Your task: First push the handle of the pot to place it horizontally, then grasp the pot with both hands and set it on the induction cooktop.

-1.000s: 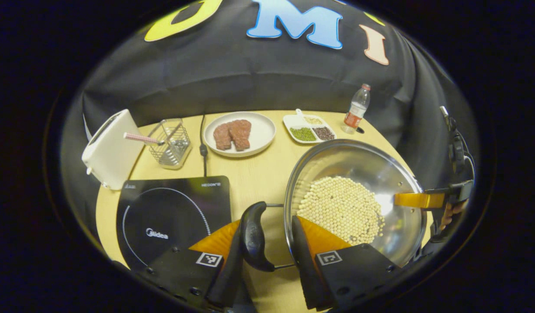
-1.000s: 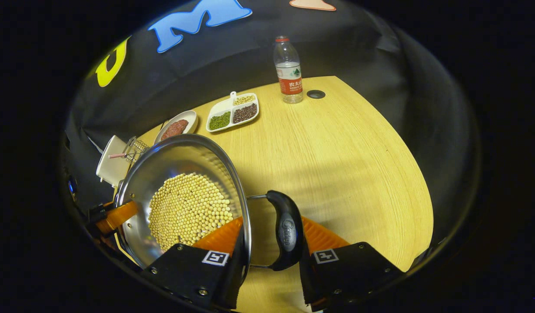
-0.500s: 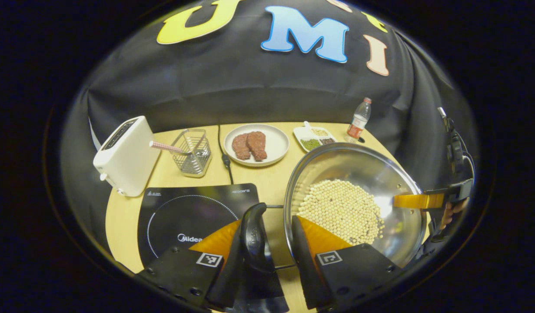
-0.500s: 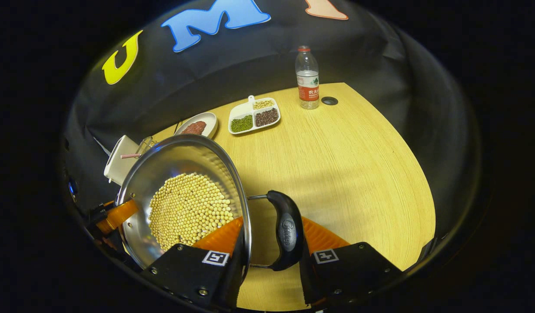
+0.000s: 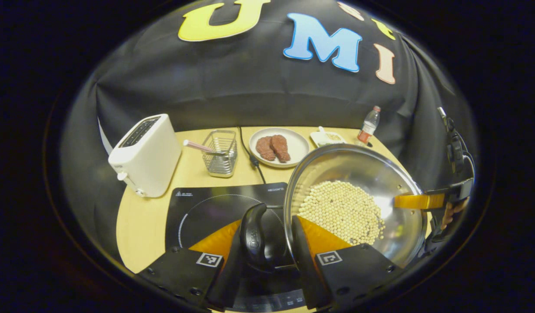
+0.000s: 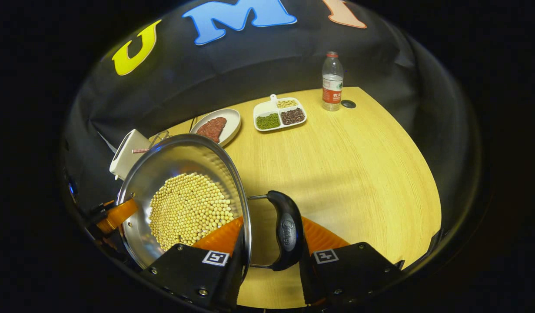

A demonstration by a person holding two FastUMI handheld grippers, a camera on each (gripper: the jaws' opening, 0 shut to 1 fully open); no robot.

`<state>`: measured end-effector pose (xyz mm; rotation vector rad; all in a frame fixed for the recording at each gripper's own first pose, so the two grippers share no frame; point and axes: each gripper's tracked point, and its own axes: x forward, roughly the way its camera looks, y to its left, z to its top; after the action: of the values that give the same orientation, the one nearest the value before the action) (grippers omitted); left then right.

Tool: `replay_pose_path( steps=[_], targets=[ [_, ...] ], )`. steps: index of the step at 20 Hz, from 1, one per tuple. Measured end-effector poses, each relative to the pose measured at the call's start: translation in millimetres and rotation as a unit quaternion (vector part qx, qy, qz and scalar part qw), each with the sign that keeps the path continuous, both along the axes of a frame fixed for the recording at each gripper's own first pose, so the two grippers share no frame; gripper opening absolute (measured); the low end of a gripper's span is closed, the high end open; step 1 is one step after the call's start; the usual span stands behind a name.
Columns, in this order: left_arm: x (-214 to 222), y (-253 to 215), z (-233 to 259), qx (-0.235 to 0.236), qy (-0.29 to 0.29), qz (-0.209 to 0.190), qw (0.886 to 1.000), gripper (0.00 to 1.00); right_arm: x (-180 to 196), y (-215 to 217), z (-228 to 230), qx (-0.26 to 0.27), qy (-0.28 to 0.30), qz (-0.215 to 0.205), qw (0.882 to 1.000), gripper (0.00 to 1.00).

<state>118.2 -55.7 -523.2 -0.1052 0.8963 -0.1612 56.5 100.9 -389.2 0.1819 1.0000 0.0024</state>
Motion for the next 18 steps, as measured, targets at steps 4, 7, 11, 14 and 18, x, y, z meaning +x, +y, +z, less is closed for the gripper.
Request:
replay_pose_path(
  steps=[4,7,11,14,18],
  targets=[
    [2.0,2.2,-0.2,0.0,-0.001,0.001,1.0,0.6,-2.5,29.4,0.4,-0.001,0.002,-0.001,1.0,0.56],
    [1.9,1.5,2.5,0.003,-0.001,0.01,1.0,0.64,-2.4,53.3,-4.4,0.002,0.011,0.002,1.0,0.56],
    [-2.8,2.1,0.3,0.007,-0.001,0.025,1.0,0.64,2.2,85.2,-6.3,-0.003,0.011,0.016,1.0,0.56],
    [-4.0,2.9,-1.0,0.007,0.002,0.036,0.999,0.61,6.7,107.3,-6.6,-0.007,0.008,0.027,1.0,0.56],
    [-6.0,2.9,-1.8,0.013,0.006,0.042,0.999,0.64,13.1,130.3,-9.8,-0.008,0.006,0.035,0.999,0.56]
  ],
)
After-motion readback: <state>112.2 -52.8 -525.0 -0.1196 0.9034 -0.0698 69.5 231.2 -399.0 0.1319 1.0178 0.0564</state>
